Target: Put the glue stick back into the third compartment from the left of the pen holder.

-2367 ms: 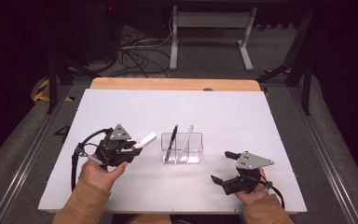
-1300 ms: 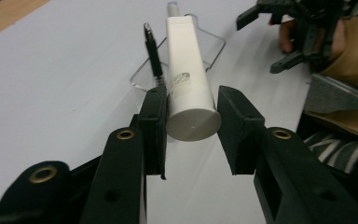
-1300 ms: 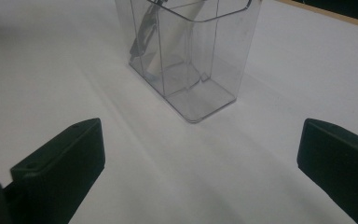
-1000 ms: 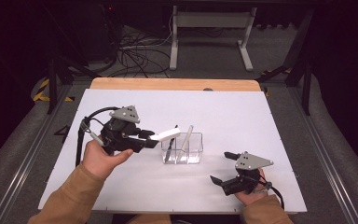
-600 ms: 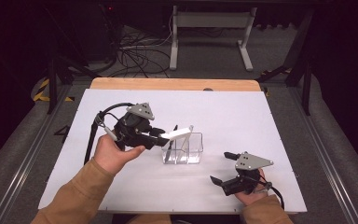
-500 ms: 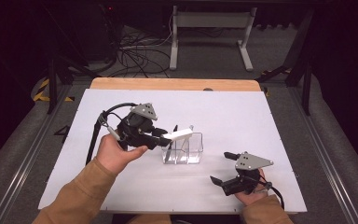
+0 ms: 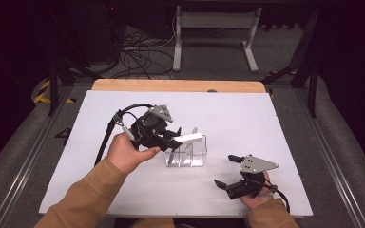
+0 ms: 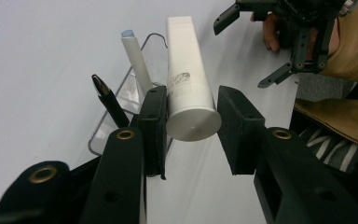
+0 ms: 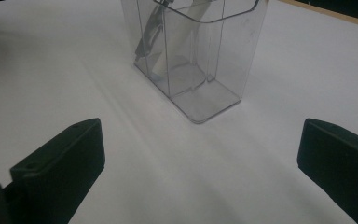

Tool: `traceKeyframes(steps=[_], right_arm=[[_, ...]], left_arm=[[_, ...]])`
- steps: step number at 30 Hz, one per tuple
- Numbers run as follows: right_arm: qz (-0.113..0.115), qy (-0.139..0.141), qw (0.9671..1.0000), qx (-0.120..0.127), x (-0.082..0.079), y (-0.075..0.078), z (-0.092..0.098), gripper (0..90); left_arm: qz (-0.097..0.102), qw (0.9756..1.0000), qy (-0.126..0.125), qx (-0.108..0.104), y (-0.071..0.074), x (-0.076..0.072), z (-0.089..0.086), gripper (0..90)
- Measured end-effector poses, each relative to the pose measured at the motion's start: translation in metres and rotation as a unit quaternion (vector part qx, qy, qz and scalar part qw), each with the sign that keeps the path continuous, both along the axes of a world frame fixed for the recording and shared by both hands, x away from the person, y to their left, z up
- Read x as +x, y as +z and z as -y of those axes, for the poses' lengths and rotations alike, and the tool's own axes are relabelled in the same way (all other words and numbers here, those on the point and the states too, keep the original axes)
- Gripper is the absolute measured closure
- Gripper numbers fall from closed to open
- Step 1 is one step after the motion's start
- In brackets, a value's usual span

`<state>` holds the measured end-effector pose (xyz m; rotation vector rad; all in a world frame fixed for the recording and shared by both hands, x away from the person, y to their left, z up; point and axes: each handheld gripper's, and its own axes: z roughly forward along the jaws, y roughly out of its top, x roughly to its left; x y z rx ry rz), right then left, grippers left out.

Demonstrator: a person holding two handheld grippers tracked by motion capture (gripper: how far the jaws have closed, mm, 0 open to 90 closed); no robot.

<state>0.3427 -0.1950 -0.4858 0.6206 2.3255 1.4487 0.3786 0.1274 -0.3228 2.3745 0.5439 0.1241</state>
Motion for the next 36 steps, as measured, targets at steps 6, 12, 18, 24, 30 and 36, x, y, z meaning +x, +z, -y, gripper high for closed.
traceKeyframes(steps=[6,12,18,24,30,36], right_arm=[[0.000,0.000,1.0000,0.001,0.000,0.000,0.000,0.9],[0.000,0.001,1.0000,0.001,0.000,0.000,0.000,0.9],[-0.002,0.002,1.0000,0.002,-0.001,0.000,0.000,0.9],[-0.001,0.002,1.0000,0.002,0.000,0.000,0.001,0.9],[-0.001,0.003,1.0000,0.004,0.000,0.000,0.001,0.9],[-0.001,0.003,1.0000,0.004,0.000,0.000,0.001,0.8]], left_arm=[[-0.001,0.9998,-0.001,0.018,-0.001,0.002,0.006,65.0],[-0.002,0.9992,0.001,0.040,-0.002,0.006,0.019,65.0],[-0.008,0.9979,0.000,0.064,-0.006,0.009,0.032,65.0],[-0.014,0.9957,0.003,0.091,-0.010,0.014,0.040,65.0],[-0.015,0.9939,0.007,0.109,-0.011,0.014,0.045,64.9],[-0.018,0.9930,0.007,0.117,-0.014,0.018,0.055,64.9]])
